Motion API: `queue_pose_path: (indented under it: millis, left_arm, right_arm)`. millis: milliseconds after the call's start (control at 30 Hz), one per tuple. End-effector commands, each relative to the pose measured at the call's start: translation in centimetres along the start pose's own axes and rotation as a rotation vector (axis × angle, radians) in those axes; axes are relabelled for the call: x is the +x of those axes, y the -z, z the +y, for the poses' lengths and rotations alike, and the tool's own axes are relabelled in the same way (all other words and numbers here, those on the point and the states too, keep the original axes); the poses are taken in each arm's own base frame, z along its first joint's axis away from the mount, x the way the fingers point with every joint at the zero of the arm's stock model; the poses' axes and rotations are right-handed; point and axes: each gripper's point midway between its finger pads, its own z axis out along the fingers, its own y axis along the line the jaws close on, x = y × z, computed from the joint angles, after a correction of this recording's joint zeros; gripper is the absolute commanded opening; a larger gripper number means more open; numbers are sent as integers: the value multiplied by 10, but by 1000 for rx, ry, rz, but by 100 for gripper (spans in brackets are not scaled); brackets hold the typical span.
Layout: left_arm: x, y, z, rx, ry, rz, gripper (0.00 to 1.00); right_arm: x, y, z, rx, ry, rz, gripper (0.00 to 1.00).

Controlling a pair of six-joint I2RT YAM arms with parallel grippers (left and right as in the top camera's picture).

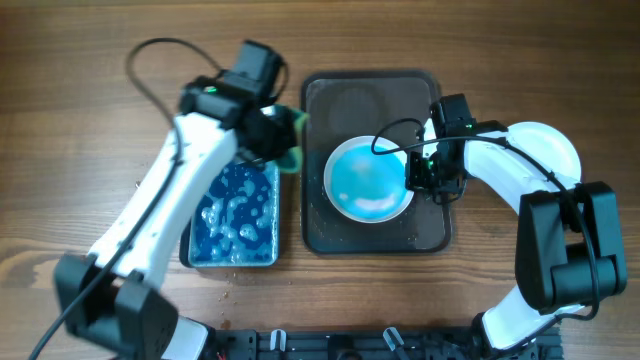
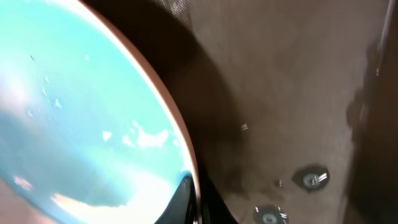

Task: Clean dirty plates on tray and stack at the side
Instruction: 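Return the sponge to the basin with the left gripper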

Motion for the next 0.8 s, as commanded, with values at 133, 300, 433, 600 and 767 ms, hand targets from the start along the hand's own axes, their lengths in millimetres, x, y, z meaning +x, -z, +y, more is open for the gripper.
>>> queue_pose_path:
  millis: [133, 300, 433, 600, 767]
  left_arm:
    - [16, -43, 92, -256, 145, 72, 4]
    - [44, -94, 122, -260, 221, 113, 4]
    - [45, -94, 123, -259, 211, 112, 8]
    - [31, -71, 112, -224, 187, 67, 43]
    - [7, -21, 103, -167, 200, -39, 80]
  right_arm:
    - [-6, -14, -14, 63, 25, -31, 5]
    - [10, -5, -16, 78, 10, 37, 4]
    - [6, 25, -22, 154, 18, -13, 4]
    - [-3, 79, -6, 128, 65, -144, 4]
    - [-8, 126, 27, 100, 169, -242, 4]
